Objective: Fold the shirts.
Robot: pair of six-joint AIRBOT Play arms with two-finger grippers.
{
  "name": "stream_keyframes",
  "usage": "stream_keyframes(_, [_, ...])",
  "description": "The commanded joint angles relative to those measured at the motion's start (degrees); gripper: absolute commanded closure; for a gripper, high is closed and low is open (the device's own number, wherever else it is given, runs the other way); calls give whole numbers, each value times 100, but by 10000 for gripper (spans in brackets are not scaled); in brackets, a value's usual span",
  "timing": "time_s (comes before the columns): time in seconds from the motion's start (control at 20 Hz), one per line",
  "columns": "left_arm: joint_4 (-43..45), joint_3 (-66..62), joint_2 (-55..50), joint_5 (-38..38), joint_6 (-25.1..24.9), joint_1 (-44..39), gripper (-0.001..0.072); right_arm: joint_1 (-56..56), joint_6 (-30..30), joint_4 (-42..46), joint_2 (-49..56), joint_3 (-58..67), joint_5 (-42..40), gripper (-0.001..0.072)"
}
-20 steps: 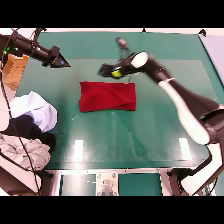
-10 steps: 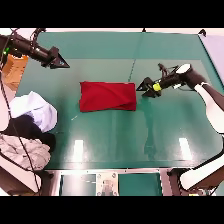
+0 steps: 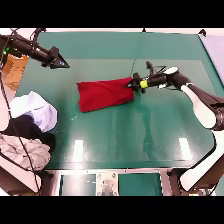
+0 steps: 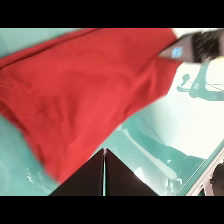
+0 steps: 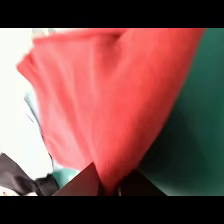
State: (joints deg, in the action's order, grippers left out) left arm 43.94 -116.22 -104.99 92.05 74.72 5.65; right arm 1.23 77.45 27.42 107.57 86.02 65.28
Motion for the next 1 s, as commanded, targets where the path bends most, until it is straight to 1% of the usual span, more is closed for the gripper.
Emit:
stream_keyframes(0.0, [2, 0, 2, 15, 24, 2, 686, -684, 179, 391, -433, 190, 74, 698])
stream_keyframes(0.15, [2, 0, 2, 15, 22, 4, 686, -1921, 706, 1858, -1137, -177, 365, 698])
stream_keyframes(0.2, [2, 0, 4, 11, 22, 4, 686, -2428, 767, 2205, -1403, -417, 407, 699])
stream_keyframes(0.3, [2, 0, 2, 11, 22, 4, 686, -3534, 765, 2590, -1947, -1003, 398, 699])
stream_keyframes(0.45, [2, 0, 2, 7, 22, 2, 686, -5355, 726, 2903, -2621, -1781, 376, 699])
stream_keyframes(0.65, [2, 0, 2, -9, 22, 2, 686, -7639, 339, 2970, -3134, -2514, 374, 699])
stream_keyframes(0.8, [0, 0, 2, -9, 15, -33, 686, -8778, 188, 2986, -3220, -2922, 352, 698])
stream_keyframes(0.95, [0, 0, 2, -39, 17, -31, 686, -9217, -17, 3029, -3217, -3458, 125, 698])
